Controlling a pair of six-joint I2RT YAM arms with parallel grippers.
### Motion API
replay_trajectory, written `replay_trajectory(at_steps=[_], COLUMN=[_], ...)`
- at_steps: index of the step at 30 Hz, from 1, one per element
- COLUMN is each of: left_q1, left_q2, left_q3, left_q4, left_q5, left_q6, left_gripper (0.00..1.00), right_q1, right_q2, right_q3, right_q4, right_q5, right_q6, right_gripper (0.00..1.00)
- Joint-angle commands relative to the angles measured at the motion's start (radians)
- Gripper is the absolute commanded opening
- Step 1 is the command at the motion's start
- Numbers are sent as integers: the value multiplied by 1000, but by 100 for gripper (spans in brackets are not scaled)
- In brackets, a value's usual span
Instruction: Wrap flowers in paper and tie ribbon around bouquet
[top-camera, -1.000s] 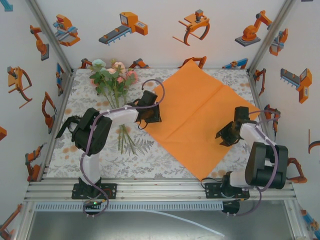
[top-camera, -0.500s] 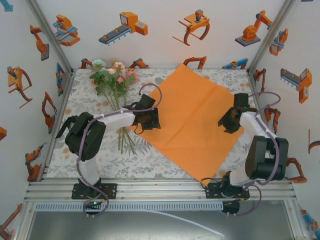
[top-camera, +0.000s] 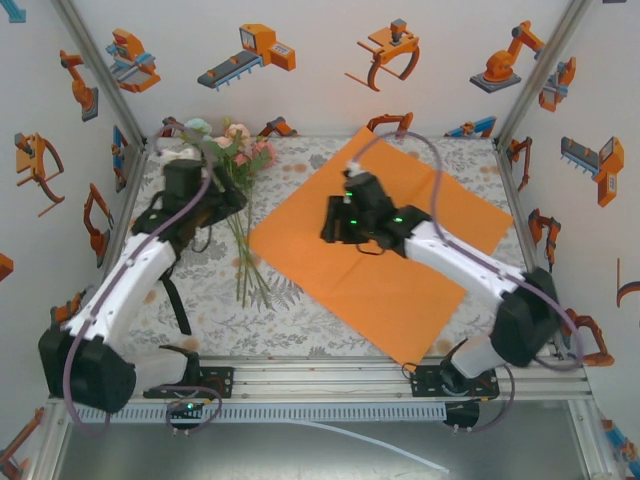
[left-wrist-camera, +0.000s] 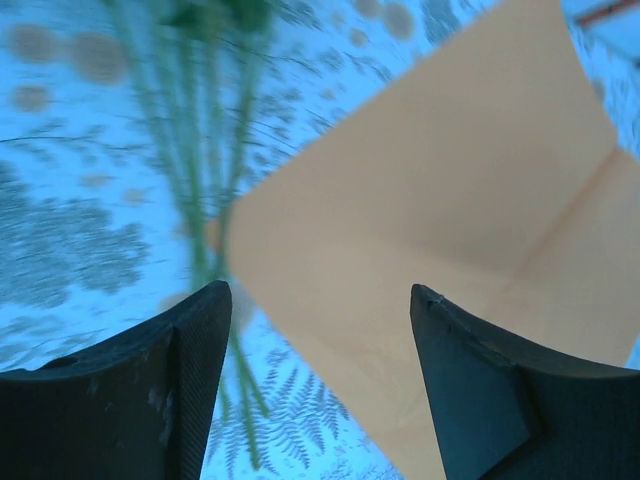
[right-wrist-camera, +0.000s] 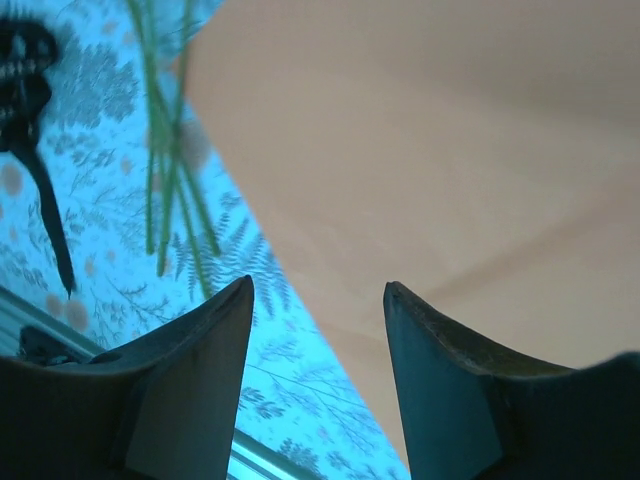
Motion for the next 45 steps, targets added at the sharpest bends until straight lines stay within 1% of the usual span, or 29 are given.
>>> replay_trajectory(at_steps=[1,2,4,5,7,10,13,15,18,21,24,27,31,35,40,45], left_q1=[155,205,305,334,372,377,377,377,378,377,377,377,377,377,377,377], left_q2=[-63,-86,-128,-142,-171,-203,-222,-227,-232,-232,-230,-229,-228,-225,-250,-308], left_q3=[-46,-70,-116,-129,-154,-190,-217,-221,-228,-234,-240,-251,-255,-248,-232,-209], left_q4=[-180,-183,-190,-195,-205,-195,-194,-207,-209,-200,-195,-189,-181,-181,-189,-201], left_q5=[84,115,162,170,168,175,177,160,156,158,153,155,157,170,199,234], left_q6=[9,10,12,18,46,84,110,124,134,136,142,141,143,144,163,186], left_gripper=[68,69,81,85,98,97,97,97,97,97,97,97,97,97,97,97], right_q1=[109,129,166,176,192,205,216,224,241,251,255,254,254,252,252,252], right_q2=[198,261,409,461,599,765,885,958,1041,1094,1111,1107,1086,1048,967,825], right_q3=[204,271,408,473,625,806,937,1019,1104,1150,1143,1133,1145,1165,1151,1017], right_q4=[-21,-34,-48,-59,-96,-107,-100,-127,-165,-195,-203,-205,-205,-195,-170,-72], right_q5=[54,49,63,59,67,79,85,135,206,237,246,250,247,249,247,264], right_q6=[-89,-105,-131,-140,-153,-176,-171,-166,-181,-182,-170,-165,-167,-165,-127,-109], right_gripper=[54,55,58,59,61,62,61,59,54,42,29,14,0,0,0,0])
